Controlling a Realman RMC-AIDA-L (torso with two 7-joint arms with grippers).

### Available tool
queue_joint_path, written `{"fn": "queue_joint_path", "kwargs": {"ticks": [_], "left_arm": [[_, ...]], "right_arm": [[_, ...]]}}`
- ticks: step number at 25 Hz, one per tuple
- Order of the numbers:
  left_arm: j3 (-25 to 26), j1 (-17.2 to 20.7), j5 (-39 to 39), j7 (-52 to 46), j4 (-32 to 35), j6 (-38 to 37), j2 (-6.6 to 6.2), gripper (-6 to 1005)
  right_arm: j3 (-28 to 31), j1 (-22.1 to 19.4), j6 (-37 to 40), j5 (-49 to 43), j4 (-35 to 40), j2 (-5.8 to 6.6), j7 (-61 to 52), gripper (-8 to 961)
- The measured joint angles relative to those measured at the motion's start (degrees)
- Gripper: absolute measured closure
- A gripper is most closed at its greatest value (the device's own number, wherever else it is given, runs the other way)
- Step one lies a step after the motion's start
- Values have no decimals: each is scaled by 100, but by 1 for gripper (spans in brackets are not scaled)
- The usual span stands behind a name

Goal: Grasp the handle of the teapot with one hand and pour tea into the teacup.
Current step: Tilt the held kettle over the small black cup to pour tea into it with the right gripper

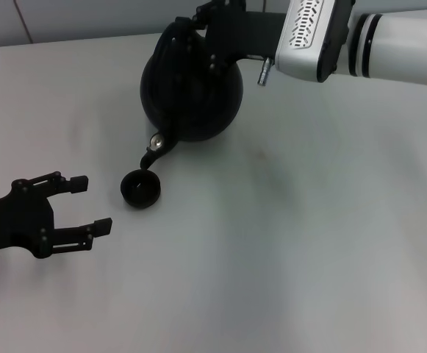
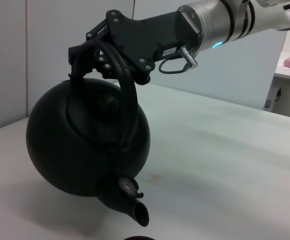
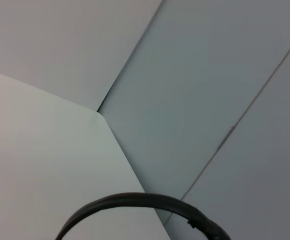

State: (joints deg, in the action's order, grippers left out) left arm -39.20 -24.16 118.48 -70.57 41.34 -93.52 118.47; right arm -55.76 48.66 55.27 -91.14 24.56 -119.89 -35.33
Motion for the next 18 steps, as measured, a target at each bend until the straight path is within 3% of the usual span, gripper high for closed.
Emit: {"fn": "queue_joint_path", "kwargs": {"ticks": [18], "left_arm": [[10, -73, 0, -7, -21, 94, -18, 138]], "right_arm": [[-327, 24, 1, 188, 135, 1, 162, 865]]}}
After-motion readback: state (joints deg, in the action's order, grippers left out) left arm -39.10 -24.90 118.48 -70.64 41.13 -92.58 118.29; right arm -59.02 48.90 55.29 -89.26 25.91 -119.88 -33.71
